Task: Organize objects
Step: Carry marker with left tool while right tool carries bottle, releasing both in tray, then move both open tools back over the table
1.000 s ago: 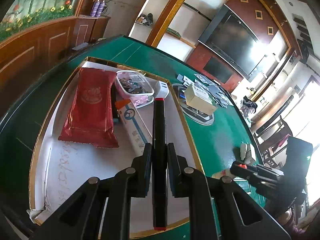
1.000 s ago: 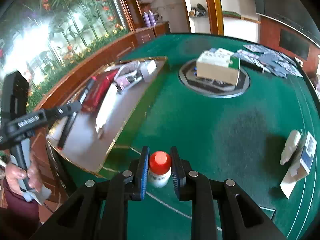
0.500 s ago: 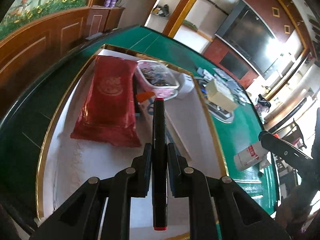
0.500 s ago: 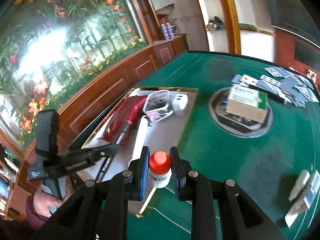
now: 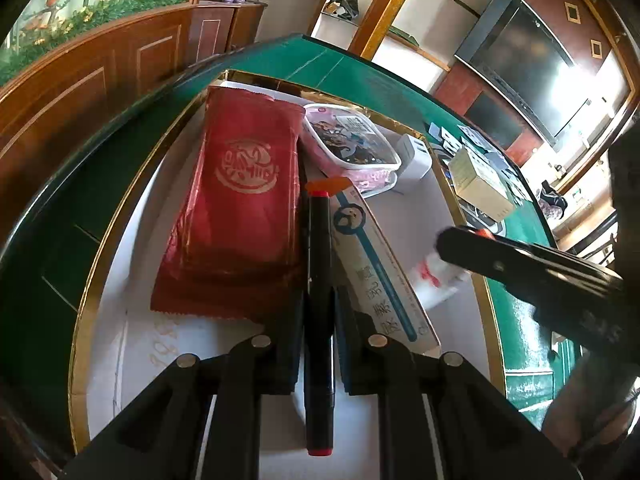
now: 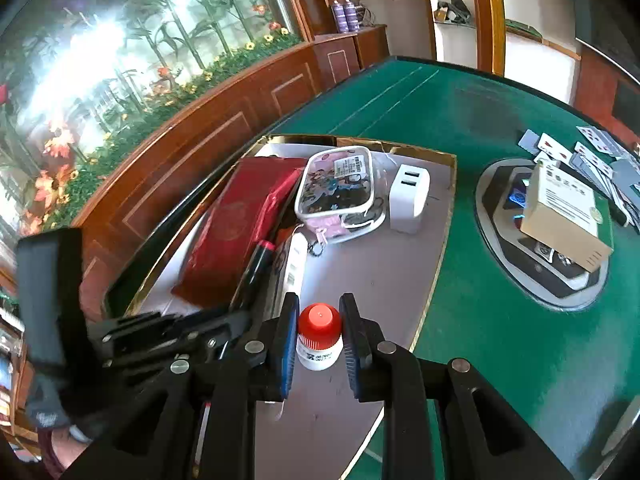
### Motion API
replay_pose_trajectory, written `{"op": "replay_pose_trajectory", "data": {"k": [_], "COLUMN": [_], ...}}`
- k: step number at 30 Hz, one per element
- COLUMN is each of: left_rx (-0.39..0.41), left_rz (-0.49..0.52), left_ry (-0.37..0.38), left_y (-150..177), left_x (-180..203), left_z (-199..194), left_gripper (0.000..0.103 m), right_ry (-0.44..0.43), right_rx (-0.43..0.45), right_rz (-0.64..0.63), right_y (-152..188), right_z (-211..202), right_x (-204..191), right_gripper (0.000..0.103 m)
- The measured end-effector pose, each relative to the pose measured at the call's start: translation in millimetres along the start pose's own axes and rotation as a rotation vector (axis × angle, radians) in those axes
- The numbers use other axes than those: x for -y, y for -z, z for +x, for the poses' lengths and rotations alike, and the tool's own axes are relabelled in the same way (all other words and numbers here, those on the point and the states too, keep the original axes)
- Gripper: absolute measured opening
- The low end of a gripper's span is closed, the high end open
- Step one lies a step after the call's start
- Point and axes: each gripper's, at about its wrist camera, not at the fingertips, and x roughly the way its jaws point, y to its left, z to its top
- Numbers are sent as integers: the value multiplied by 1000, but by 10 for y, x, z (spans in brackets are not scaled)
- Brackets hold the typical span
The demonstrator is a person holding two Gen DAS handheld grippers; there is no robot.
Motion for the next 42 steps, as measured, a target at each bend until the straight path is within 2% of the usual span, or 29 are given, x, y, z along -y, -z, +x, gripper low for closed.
{"op": "replay_pose_trajectory", "data": {"k": [5, 7, 9, 13, 15, 17, 22, 25, 26, 30, 34, 38, 42], "left_rx": [4, 8, 16, 67, 92, 107, 130, 154, 165, 237, 296, 297, 277], "left_rz": [-2, 3, 7, 9, 6, -4, -18, -8, 1, 65, 130, 195, 245], "left_ry": [-1, -4, 5, 5, -1, 2, -11, -28, -39, -132, -223, -278, -306], "left_y": [-6, -3, 0, 6, 8, 9, 33, 36, 41, 82, 123, 170, 207], "left_x": [-35, -35, -35, -13, -9, -16, -22, 41, 76, 311, 567, 816, 1058], "left_z": [1, -23, -60, -225, -313, -384, -510, -576, -603, -730, -810, -796, -702], "left_gripper": [16, 23, 46, 63, 71, 75, 80, 82, 84, 92, 96, 97, 97], "right_ry": [22, 33, 39, 66, 67, 43, 50, 113, 160, 313, 405, 497, 494], "right_rx": [-2, -2, 0, -3, 2, 25, 126, 198, 233, 314, 314, 312, 343], "right_rz": [4, 4, 5, -4, 1, 20, 41, 33, 26, 4, -13, -28, 17], "right_y": [-72, -101, -127, -163, -189, -218, -255, -213, -181, -5, 245, 459, 627], "right_z": [132, 160, 180, 235, 233, 164, -228, -485, -601, -848, -844, -763, -862], "right_x": [-8, -15, -22, -40, -27, -1, 70, 110, 126, 200, 309, 480, 715], "right_gripper": [23, 24, 24, 27, 46, 60, 71, 88, 93, 103, 103, 103, 103]}}
